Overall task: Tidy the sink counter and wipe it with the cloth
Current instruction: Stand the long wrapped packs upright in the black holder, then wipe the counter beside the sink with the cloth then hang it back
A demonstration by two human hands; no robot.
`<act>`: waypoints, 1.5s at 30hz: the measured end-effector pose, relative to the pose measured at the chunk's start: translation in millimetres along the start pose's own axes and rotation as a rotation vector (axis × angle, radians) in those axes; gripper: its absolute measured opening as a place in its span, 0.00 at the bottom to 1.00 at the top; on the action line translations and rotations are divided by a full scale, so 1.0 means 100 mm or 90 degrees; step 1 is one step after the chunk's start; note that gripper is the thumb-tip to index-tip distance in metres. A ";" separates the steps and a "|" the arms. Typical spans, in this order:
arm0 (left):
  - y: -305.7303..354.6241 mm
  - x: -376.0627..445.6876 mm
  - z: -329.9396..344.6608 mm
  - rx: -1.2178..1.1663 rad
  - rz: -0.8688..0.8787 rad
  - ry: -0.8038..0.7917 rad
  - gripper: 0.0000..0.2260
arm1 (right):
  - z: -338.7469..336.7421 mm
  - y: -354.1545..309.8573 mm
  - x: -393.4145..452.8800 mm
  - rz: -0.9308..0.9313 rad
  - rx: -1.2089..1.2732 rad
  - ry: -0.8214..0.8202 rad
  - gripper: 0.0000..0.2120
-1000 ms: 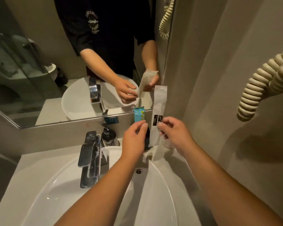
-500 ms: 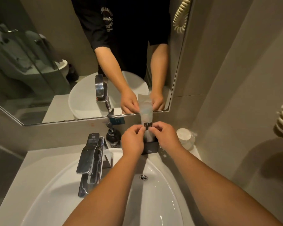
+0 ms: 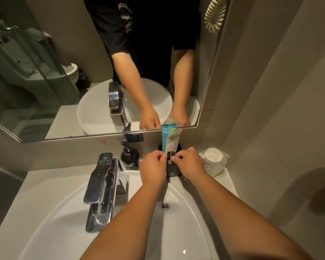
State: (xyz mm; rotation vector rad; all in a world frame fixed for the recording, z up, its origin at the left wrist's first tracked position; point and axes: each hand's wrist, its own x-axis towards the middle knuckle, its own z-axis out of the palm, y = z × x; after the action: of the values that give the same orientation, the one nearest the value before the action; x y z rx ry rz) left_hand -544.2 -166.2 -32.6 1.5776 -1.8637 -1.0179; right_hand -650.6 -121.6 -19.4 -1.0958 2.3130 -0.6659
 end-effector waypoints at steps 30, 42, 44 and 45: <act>0.04 -1.14 -0.89 0.455 0.316 -0.131 0.18 | -0.56 0.06 -1.52 -0.190 -0.300 -0.050 0.24; -0.71 -2.23 -1.55 0.510 0.324 -0.196 0.15 | -0.07 0.07 -2.77 -0.225 -0.309 -0.097 0.25; -0.81 -2.37 -1.66 0.503 0.330 -0.194 0.16 | 0.00 0.05 -2.98 -0.234 -0.322 -0.097 0.25; -0.86 -2.45 -1.72 0.499 0.334 -0.194 0.16 | 0.03 0.04 -3.08 -0.236 -0.326 -0.096 0.25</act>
State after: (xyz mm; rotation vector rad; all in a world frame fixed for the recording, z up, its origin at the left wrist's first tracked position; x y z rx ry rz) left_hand -308.2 28.5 25.7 1.1831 -2.9110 -0.2962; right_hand -479.9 126.4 43.9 -1.7658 2.2215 -0.0948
